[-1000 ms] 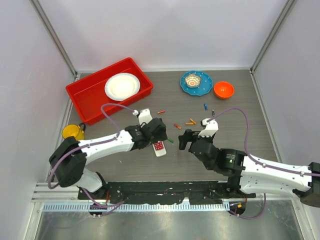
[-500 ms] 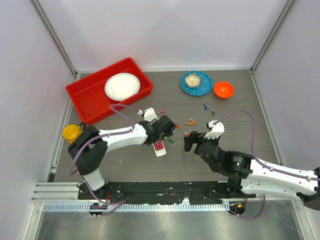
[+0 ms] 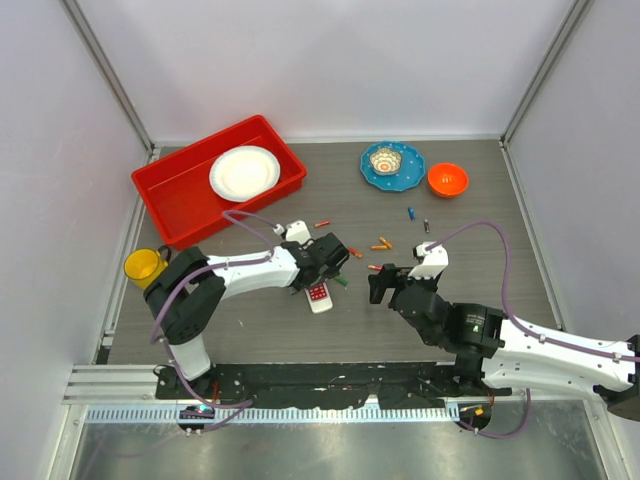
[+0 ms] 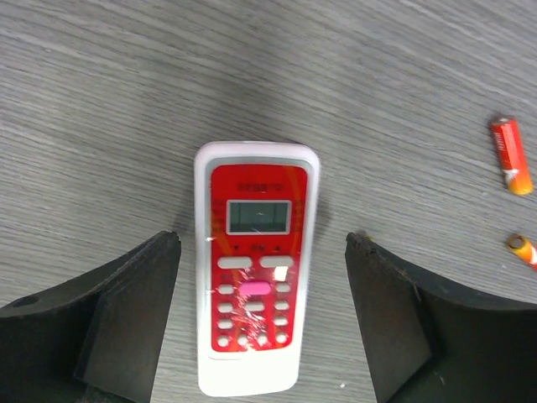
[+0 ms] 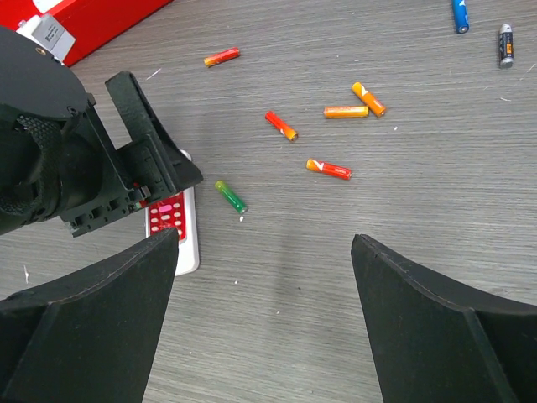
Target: Load the batteries into the remote control
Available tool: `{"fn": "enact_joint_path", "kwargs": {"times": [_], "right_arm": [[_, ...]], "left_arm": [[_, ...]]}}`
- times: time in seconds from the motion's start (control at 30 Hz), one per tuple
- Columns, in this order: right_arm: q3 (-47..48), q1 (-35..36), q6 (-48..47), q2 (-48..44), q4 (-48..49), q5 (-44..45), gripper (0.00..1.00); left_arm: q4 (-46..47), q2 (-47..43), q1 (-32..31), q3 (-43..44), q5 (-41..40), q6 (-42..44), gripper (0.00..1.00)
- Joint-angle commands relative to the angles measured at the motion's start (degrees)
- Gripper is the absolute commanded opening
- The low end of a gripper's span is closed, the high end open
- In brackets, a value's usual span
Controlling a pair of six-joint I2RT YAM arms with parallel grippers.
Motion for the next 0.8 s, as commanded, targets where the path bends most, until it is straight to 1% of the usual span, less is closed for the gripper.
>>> {"fn": "enact_joint_path", "kwargs": {"times": [0.0,0.23,0.33,0.37,0.4,0.57,0.77], "right_arm": [[-0.73,-0.11,0.70,-1.08,0.76,2.47,0.89],[-1.44,-0.11,0.79,-2.40,0.41,2.73,0.89],[-1.26,-0.11,1.05,-2.58,-0.20,2.91,0.89],[-1.35,-0.11,1.23,-2.67,-0.29,3.08,0.89],[-1.44,-0.11,1.32,-2.58,-0.29,3.08,0.89],[-1.70,-0.11,1.58,-3.37,-0.38,3.26,0.89],[-2.32,-0.11,2.11,-3.98,-0.38,3.09,0.89]], "left_arm": [[2.56,-0.75,1.49,-3.03,0.93,-0.52,0.82],[5.11,0.21,1.93,-4.27,2.86,1.15,0.76],[4.86,0.48,2.02,-4.01,3.04,1.68,0.71],[4.59,0.83,2.02,-3.92,3.13,2.11,0.67],[3.63,1.09,1.93,-3.66,3.22,2.38,0.66],[-1.47,3.46,1.93,-0.32,2.95,3.35,0.63],[-2.27,4.96,1.93,0.39,4.18,3.88,0.61]]}}
